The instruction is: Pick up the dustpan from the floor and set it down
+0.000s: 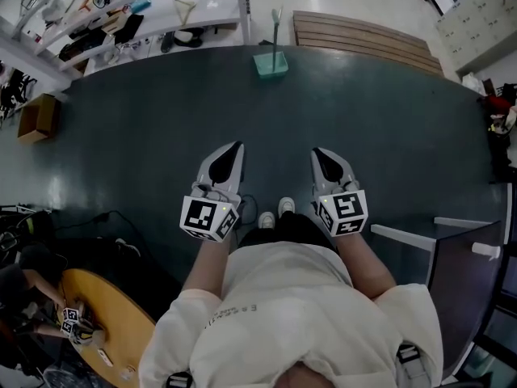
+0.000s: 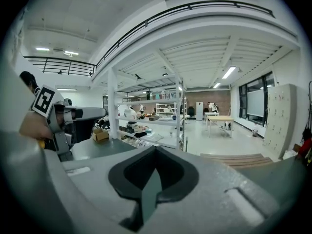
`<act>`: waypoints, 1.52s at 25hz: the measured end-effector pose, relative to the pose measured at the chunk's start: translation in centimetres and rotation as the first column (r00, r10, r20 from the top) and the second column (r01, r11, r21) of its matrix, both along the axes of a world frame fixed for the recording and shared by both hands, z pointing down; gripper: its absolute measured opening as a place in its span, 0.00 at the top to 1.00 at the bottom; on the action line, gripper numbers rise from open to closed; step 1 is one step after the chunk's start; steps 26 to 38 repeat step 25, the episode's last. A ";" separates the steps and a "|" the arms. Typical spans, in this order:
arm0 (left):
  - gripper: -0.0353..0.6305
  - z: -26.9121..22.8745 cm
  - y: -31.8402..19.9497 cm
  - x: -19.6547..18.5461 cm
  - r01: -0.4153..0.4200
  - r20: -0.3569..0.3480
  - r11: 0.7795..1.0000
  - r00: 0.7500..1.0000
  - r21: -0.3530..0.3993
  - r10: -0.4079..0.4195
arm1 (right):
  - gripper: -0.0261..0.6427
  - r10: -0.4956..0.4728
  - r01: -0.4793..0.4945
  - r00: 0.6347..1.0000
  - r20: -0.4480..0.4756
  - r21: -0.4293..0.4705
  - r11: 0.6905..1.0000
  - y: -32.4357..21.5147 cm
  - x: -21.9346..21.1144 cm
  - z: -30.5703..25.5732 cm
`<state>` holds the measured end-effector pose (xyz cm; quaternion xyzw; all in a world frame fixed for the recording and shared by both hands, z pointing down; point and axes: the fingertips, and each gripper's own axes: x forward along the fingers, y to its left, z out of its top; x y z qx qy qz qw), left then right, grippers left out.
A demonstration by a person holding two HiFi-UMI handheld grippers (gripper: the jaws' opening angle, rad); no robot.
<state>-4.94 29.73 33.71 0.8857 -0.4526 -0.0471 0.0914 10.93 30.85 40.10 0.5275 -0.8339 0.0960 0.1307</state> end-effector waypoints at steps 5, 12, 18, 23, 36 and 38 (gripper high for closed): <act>0.92 -0.8 0.5 -1.0 -0.012 0.003 1.000 1.000 0.014 0.012 | 0.97 0.014 -0.014 1.000 0.006 0.017 1.000 0.5 -1.0 -0.8; 0.92 -0.3 1.4 -0.8 -0.031 0.001 0.999 1.000 0.027 0.031 | 0.97 0.023 -0.024 1.000 0.019 0.035 0.999 1.1 -1.2 -0.9; 0.92 -0.6 1.7 -1.3 -0.013 -0.005 0.998 1.000 0.055 0.013 | 0.97 0.022 -0.023 1.000 0.018 0.045 0.999 1.3 -1.3 -1.0; 0.92 -0.5 1.4 -1.8 -0.015 -0.007 0.999 1.000 0.048 0.015 | 0.97 0.024 -0.025 1.000 0.018 0.036 0.999 1.0 -1.7 -1.0; 0.92 -0.5 1.3 -2.0 -0.017 -0.008 0.999 1.000 0.042 0.017 | 0.97 0.021 -0.022 1.000 0.022 0.024 0.999 0.9 -2.0 -1.0; 0.92 -0.5 1.3 -2.0 -0.017 -0.008 0.999 1.000 0.042 0.017 | 0.97 0.021 -0.022 1.000 0.022 0.024 0.999 0.9 -2.0 -1.0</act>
